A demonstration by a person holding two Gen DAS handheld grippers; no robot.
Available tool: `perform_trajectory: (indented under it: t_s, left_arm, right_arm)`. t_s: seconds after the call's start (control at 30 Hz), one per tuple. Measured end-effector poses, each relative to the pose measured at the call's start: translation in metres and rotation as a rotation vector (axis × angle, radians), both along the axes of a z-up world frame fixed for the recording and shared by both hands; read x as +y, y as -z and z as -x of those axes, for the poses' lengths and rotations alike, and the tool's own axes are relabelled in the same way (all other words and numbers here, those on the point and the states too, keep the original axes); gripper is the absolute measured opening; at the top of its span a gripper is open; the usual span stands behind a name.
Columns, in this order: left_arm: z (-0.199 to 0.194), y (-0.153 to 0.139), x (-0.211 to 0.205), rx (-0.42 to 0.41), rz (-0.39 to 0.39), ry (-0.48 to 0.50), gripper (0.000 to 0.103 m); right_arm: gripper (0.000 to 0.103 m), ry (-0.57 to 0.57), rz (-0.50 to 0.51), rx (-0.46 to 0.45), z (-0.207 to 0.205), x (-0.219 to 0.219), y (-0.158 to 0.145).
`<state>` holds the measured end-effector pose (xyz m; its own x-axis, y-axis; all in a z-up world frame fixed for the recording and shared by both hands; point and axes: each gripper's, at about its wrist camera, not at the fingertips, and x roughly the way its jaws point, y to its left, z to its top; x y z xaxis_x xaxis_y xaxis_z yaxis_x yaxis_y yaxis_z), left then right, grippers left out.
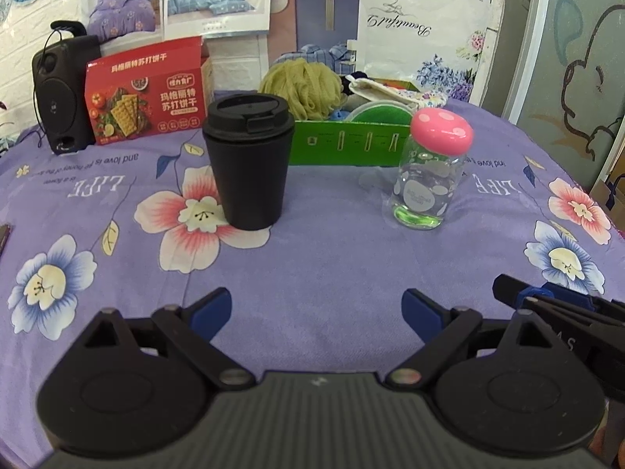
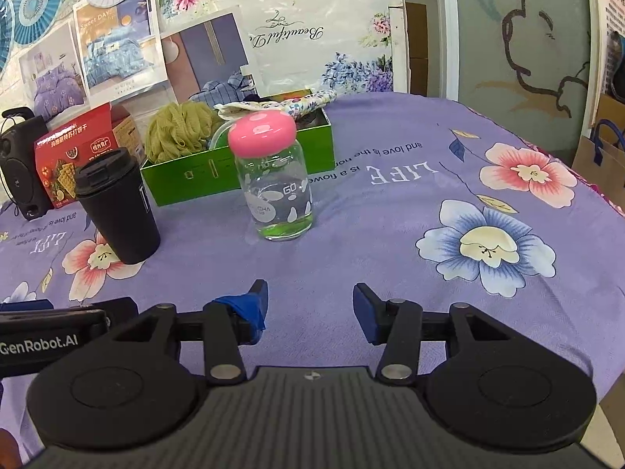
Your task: Organize soft objects
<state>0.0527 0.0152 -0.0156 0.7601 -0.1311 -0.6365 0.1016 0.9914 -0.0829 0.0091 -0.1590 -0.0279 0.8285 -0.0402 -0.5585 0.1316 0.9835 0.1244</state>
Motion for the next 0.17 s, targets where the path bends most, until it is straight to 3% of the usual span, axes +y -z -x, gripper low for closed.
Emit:
perform_trajectory:
  t_s: [0.17]
  left_arm:
    - [0.0034,-0.0021,-0.0012,-0.01,0.008,0.014,0.093]
  right_arm:
    - [0.033,0.01,-0.003,-0.001,0.0023,-0.0013,0.0001]
